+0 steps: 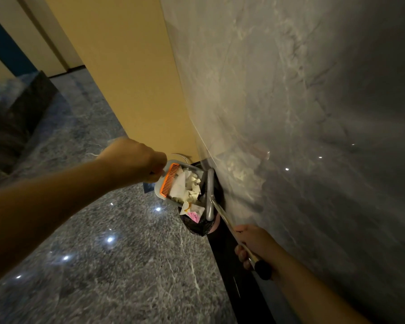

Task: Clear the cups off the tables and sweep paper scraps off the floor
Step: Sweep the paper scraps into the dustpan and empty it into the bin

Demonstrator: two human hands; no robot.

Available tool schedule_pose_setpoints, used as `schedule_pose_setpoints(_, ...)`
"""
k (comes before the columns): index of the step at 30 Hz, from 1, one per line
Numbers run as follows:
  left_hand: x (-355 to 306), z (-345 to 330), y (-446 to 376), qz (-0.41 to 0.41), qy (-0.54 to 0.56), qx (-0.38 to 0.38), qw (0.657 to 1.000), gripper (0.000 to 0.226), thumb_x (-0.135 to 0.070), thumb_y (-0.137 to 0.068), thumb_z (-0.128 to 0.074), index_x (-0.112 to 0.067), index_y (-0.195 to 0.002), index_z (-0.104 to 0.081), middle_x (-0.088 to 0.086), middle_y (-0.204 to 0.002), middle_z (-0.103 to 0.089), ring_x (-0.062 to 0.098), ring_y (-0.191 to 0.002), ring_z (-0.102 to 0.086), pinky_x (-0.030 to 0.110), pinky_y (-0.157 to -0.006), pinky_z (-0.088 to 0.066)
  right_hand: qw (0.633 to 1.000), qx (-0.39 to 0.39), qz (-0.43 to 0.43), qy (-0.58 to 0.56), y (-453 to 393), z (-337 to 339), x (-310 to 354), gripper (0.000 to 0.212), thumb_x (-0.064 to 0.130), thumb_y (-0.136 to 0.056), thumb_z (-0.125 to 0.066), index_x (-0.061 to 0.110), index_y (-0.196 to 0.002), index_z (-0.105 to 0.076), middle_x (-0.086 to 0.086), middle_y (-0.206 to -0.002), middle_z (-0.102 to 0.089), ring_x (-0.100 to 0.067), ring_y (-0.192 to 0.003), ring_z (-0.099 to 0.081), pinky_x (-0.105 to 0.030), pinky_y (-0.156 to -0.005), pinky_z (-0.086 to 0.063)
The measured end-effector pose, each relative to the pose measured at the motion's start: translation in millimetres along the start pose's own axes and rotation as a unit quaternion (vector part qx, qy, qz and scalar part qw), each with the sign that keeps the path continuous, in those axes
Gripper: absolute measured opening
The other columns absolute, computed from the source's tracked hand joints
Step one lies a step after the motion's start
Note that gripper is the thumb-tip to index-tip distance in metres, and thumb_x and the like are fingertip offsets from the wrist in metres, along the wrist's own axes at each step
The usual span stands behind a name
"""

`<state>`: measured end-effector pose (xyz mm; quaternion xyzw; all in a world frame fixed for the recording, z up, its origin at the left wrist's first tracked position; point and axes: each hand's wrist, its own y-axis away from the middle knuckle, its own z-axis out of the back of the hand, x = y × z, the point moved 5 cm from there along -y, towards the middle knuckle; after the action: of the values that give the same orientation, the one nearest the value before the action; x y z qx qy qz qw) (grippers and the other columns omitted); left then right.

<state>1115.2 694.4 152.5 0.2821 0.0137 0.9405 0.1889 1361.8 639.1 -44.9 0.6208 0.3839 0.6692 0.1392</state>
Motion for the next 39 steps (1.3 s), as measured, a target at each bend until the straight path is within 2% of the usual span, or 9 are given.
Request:
schedule_pose_setpoints(4, -3, -2, -1, -0.009, 0.005, 0.005, 1.000, 0.028, -0.051, -0.097, -0.045, -0.034, -0.117, -0.054, -0.010, -0.081, -0.064, 0.008, -0.066, -0.058, 0.022, -0.060, -0.050, 0.996, 0.009, -0.042, -0.084, 2, -4, 0, 0.017, 0.012, -0.100, -0.033, 0.011, -0.104, -0.051, -0.011, -0.064, -0.043, -0.010, -0.032, -0.040, -0.015, -0.034, -0.033)
schedule_pose_setpoints(7, 3, -2, 0, 0.014, 0.014, -0.001, 1.000, 0.029, -0.053, -0.095, -0.044, -0.034, -0.114, -0.055, -0.009, -0.078, -0.062, 0.009, -0.065, -0.059, 0.024, -0.061, -0.053, 0.994, 0.002, -0.029, -0.109, 4, -4, 1, 0.018, 0.010, -0.099, -0.035, 0.009, -0.102, -0.053, -0.010, -0.064, -0.040, -0.009, -0.029, -0.040, -0.014, -0.033, -0.032)
schedule_pose_setpoints(11, -9, -11, 3, -0.024, 0.002, 0.012, 1.000, 0.025, -0.048, -0.097, -0.042, -0.032, -0.113, -0.055, -0.011, -0.074, -0.057, 0.006, -0.063, -0.057, 0.020, -0.058, -0.049, 0.994, 0.004, -0.039, -0.098, 2, -3, 1, 0.018, 0.013, -0.099, -0.037, 0.013, -0.090, -0.053, -0.009, -0.060, -0.041, -0.010, -0.033, -0.039, -0.016, -0.036, -0.031)
schedule_pose_setpoints(16, 8, -4, 0, 0.024, 0.015, -0.005, 1.000, 0.026, -0.052, -0.095, -0.044, -0.033, -0.108, -0.057, -0.010, -0.074, -0.059, 0.010, -0.063, -0.057, 0.025, -0.060, -0.053, 0.993, 0.013, -0.057, -0.106, -3, -3, -5, 0.018, 0.016, -0.099, -0.037, 0.016, -0.090, -0.053, -0.008, -0.057, -0.044, -0.011, -0.032, -0.039, -0.016, -0.037, -0.032)
schedule_pose_setpoints(21, -7, -9, 1, -0.046, -0.016, 0.003, 0.999, 0.021, -0.044, -0.097, -0.046, -0.033, -0.111, -0.057, -0.013, -0.075, -0.058, 0.004, -0.062, -0.054, 0.016, -0.055, -0.041, 0.993, 0.010, -0.058, -0.102, -6, -2, -6, 0.020, 0.017, -0.099, -0.036, 0.019, -0.089, -0.053, -0.008, -0.057, -0.045, -0.010, -0.032, -0.040, -0.016, -0.038, -0.032)
schedule_pose_setpoints(26, 5, -5, 3, -0.011, 0.004, 0.004, 1.000, 0.023, -0.049, -0.096, -0.041, -0.033, -0.106, -0.055, -0.011, -0.071, -0.057, 0.008, -0.062, -0.057, 0.024, -0.060, -0.054, 0.991, 0.019, -0.078, -0.105, -8, -2, -7, 0.018, 0.021, -0.099, -0.035, 0.017, -0.090, -0.050, -0.007, -0.061, -0.044, -0.011, -0.035, -0.041, -0.017, -0.040, -0.032)
schedule_pose_setpoints(32, 10, 0, 4, 0.010, 0.019, -0.001, 1.000, 0.019, -0.048, -0.095, -0.046, -0.034, -0.104, -0.056, -0.011, -0.069, -0.055, 0.008, -0.061, -0.056, 0.025, -0.060, -0.054, 0.991, 0.020, -0.084, -0.105, -9, -1, -8, 0.019, 0.021, -0.100, -0.033, 0.018, -0.091, -0.050, -0.007, -0.058, -0.048, -0.011, -0.033, -0.043, -0.017, -0.038, -0.034)
schedule_pose_setpoints(36, -4, 0, 5, -0.054, -0.003, 0.016, 0.998, 0.016, -0.044, -0.095, -0.048, -0.033, -0.105, -0.055, -0.012, -0.074, -0.055, 0.008, -0.066, -0.057, 0.024, -0.062, -0.052, 0.989, 0.023, -0.085, -0.115, -7, -1, -9, 0.019, 0.020, -0.100, -0.035, 0.018, -0.088, -0.050, -0.007, -0.058, -0.048, -0.011, -0.032, -0.044, -0.016, -0.037, -0.036)
schedule_pose_setpoints(39, 9, 5, 7, -0.010, 0.006, 0.001, 1.000, 0.015, -0.045, -0.095, -0.048, -0.034, -0.100, -0.056, -0.012, -0.067, -0.051, 0.006, -0.059, -0.053, 0.020, -0.055, -0.046, 0.993, 0.015, -0.067, -0.101, -7, -1, -6, 0.016, 0.019, -0.099, -0.037, 0.019, -0.089, -0.050, -0.007, -0.058, -0.047, -0.011, -0.034, -0.043, -0.017, -0.039, -0.034)
